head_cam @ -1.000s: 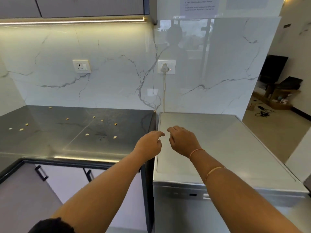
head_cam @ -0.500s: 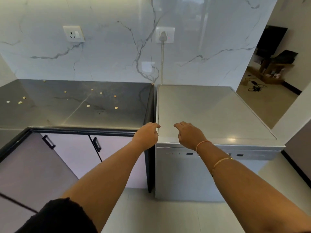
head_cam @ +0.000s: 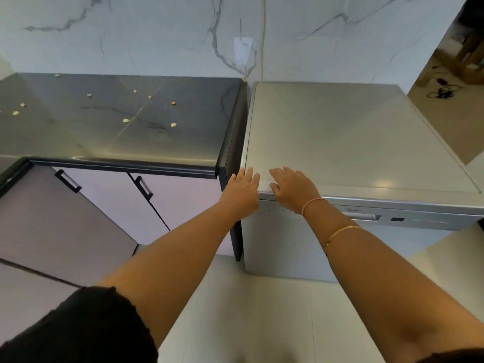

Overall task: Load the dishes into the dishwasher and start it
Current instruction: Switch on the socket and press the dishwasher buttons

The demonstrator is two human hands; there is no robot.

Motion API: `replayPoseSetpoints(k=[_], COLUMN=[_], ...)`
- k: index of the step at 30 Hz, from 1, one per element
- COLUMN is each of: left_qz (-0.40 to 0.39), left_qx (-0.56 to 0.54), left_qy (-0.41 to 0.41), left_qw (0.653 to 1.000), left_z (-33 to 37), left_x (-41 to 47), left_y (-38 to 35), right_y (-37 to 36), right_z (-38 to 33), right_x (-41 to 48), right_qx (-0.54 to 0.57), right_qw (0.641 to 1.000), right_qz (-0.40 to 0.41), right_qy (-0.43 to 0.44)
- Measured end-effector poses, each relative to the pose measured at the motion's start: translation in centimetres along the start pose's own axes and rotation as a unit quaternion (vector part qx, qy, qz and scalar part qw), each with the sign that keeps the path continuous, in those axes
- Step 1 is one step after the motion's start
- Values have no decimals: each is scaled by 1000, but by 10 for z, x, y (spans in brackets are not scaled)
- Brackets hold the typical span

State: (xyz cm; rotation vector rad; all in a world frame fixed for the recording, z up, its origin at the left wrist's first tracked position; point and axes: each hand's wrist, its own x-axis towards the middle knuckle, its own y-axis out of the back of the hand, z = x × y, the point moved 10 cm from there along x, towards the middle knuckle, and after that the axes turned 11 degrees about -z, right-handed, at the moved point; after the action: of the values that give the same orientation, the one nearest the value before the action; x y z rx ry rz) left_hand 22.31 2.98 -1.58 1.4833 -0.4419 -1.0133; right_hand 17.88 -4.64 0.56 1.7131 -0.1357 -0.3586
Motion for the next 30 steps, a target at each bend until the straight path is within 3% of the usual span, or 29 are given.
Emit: replayPoseSetpoints(k=[2,4,6,9,16,18,21,26,28,30], left_qz=[8,47,151,344,622,651,659,665,659,654], left_qx=[11,-20,-103,-166,-159,-155,-171,-199,-190,-174], left_qy=[5,-14,-49,-68,-131,-143,-157,-153,-162,-178], left_qw=[1000,999,982,922,755,729,715,704,709,714], left_z=[-3,-6,-11,-22,-21,-21,-23,-30,-29,-27], left_x=[21,35,38,24,-2,-3,0,2,6,7], left_y=[-2,-3,-5,-9,-27,-29,-36,-32,-34,-36], right_y=[-15,-18,-23,-34,-46,-48,-56,-51,-57,-58], right_z=[14,19,20,22,21,20,17,18,17,17], right_x=[13,11,1,-7,-18,-20,-30,-34,-36,-36], right_qx=[5,16,10,3,-56,-75,-119,-136,-139,-140], right_qw=[999,989,964,925,832,808,759,709,695,704], right_qz=[29,143,264,379,551,584,640,692,705,695], right_qy=[-17,-14,-1,13,39,21,-2,6,30,48])
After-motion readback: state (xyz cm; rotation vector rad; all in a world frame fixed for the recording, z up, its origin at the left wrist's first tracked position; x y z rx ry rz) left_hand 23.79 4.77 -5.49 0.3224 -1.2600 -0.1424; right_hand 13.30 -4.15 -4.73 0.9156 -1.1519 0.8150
